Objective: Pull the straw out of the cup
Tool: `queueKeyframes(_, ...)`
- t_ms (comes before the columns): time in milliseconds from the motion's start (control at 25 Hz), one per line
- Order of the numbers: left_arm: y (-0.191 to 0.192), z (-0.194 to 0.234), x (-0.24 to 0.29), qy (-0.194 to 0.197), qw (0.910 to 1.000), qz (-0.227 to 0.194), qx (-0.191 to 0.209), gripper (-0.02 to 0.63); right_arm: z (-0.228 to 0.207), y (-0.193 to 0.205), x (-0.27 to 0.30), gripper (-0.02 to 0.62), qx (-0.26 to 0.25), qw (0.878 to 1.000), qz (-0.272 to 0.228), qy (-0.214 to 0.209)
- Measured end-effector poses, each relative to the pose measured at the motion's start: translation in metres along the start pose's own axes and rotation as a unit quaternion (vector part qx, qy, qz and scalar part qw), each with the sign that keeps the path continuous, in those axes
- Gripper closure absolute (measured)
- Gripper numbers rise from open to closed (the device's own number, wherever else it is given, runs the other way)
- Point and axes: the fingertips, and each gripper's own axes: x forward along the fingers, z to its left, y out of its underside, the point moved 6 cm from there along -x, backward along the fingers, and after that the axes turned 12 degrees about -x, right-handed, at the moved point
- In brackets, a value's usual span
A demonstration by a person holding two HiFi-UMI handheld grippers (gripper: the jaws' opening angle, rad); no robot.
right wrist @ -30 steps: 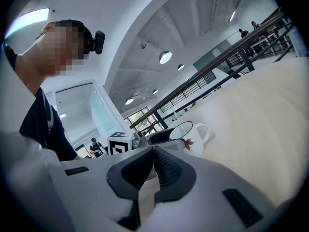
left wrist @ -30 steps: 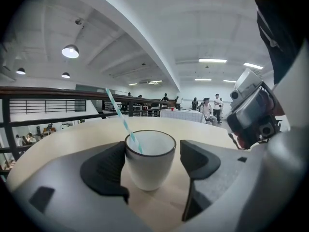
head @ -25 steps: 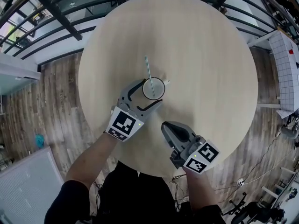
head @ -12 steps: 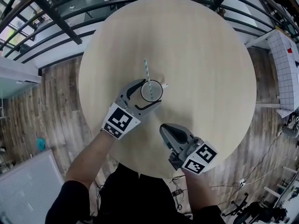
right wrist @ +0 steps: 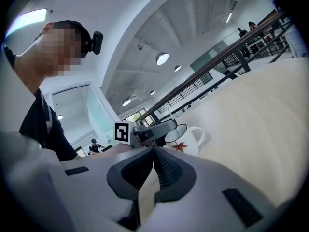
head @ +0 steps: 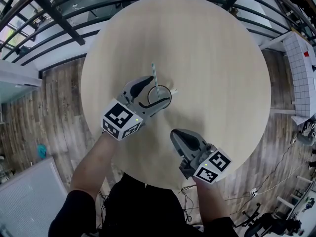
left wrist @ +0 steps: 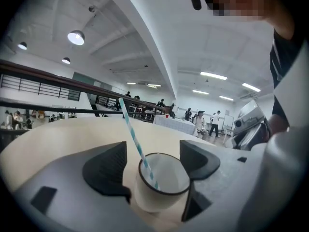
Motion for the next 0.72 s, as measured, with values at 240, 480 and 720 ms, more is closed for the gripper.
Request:
queueKeyframes(240,0.001,0.002,0.009,0.001,0.9999,-0.003,-0.01,0.431,-0.001,0.002,-0.001,0.572,0.002,1.0,0.007,0.0)
queueKeyframes(480,0.001,0.009,0.008,-0.013,0.9999,0.0,0.008,0.529,-0.004,0.002,-0.003,0.572,0.007,1.0,0.005,0.008)
queueKeyframes(720,0.0,0.009,0.014,-0.004,0.9992,0.016,0.036,0.531,-0.002,0.0,-0.01,0.572,0.006,1.0,0.007,0.017)
